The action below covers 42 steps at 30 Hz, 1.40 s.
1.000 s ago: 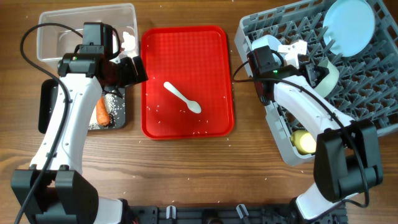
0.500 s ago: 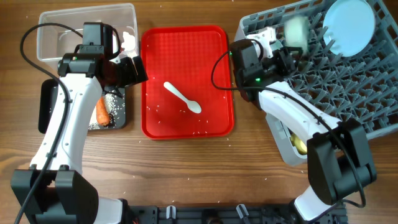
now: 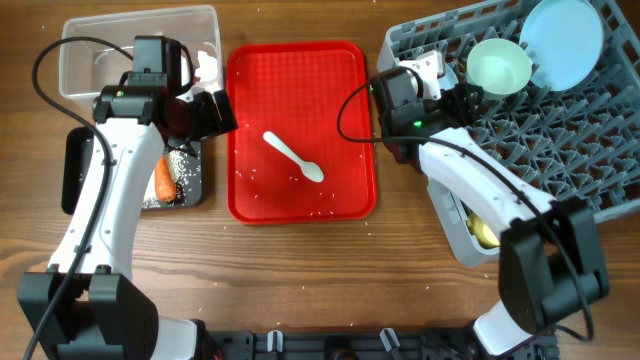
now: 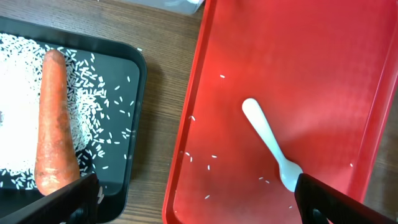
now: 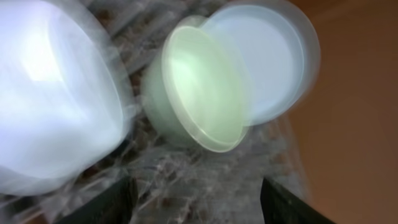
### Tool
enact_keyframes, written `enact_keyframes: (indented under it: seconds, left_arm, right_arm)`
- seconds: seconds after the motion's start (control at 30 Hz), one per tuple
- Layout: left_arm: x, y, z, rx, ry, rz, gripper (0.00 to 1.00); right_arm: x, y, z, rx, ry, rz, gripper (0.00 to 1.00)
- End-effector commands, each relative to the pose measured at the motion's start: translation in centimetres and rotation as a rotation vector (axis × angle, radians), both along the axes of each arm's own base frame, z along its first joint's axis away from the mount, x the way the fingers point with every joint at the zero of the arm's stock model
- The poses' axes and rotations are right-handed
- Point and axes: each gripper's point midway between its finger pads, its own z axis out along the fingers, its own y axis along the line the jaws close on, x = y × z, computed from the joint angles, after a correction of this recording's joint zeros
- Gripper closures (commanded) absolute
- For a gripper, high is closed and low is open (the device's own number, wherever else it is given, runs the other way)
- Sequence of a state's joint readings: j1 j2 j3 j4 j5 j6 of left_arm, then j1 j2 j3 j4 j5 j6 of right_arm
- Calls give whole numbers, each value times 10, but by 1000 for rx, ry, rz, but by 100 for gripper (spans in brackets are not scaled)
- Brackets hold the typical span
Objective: Sort waste into correct bins and load items into the dishwasher rack
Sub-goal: 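Set the green bowl upside down in the rack and release it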
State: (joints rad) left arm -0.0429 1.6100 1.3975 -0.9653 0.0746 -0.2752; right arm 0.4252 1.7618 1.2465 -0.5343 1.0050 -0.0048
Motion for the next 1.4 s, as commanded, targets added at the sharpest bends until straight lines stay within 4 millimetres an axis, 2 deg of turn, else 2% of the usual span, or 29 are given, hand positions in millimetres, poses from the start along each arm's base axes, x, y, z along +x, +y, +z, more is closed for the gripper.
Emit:
enact_keyframes:
  seconds: [0.0, 0.07, 0.1, 0.17, 0.23, 0.27, 0.3, 0.37, 0.5, 0.6, 0.8, 0.9, 1.03, 1.13, 1.23, 1.3, 1.33, 1.37]
  left_arm:
    - [-1, 2, -5, 11, 12, -2, 0]
    - [-1, 2, -5, 11, 12, -2, 0]
    - [-1, 2, -5, 11, 12, -2, 0]
    - [-1, 2, -5, 11, 12, -2, 0]
    - [-1, 2, -5, 11, 12, -2, 0]
    - [-1, 2, -5, 11, 12, -2, 0]
    - [-1, 2, -5, 11, 12, -2, 0]
    - [-1, 2, -5, 11, 12, -2, 0]
    - [-1, 2, -5, 11, 12, -2, 0]
    - [-1, 2, -5, 11, 12, -2, 0]
    - [-1, 2, -5, 11, 12, -2, 0]
    - [-1, 2, -5, 11, 12, -2, 0]
    - [-1, 2, -5, 11, 12, -2, 0]
    - [-1, 2, -5, 11, 12, -2, 0]
    - [-1, 2, -5, 11, 12, -2, 0]
    - [-1, 2, -5, 11, 12, -2, 0]
    - [-1, 2, -5, 11, 12, -2, 0]
    - [-1, 2, -5, 11, 12, -2, 0]
  right_arm:
    - [23, 48, 50, 708, -104, 71, 34]
    - [33, 44, 71, 906, -104, 85, 36]
    - [38, 34, 81, 1005, -117, 82, 38]
    - [44, -7, 83, 1125, -167, -23, 41]
    - [44, -43, 68, 1150, -171, -126, 41]
    - [42, -64, 52, 1149, -154, -193, 41]
    - [42, -76, 39, 1147, -135, -237, 41]
    - [44, -86, 15, 1145, -98, -288, 41]
    - [46, -96, -29, 1103, -25, -373, 48]
    - [43, -99, -51, 1102, 9, -432, 54]
    - [40, -115, -49, 1098, -12, -457, 56]
    - [40, -115, -39, 1135, -22, -442, 41]
    - [41, -115, -12, 1167, -64, -379, 39]
    - [44, -115, -15, 1167, -67, -378, 40]
    - [46, -117, -28, 1164, -54, -389, 53]
    - [45, -116, -45, 1165, -19, -412, 63]
    - [44, -116, -54, 1164, 2, -425, 74]
    - [44, -116, -55, 1164, 3, -425, 81]
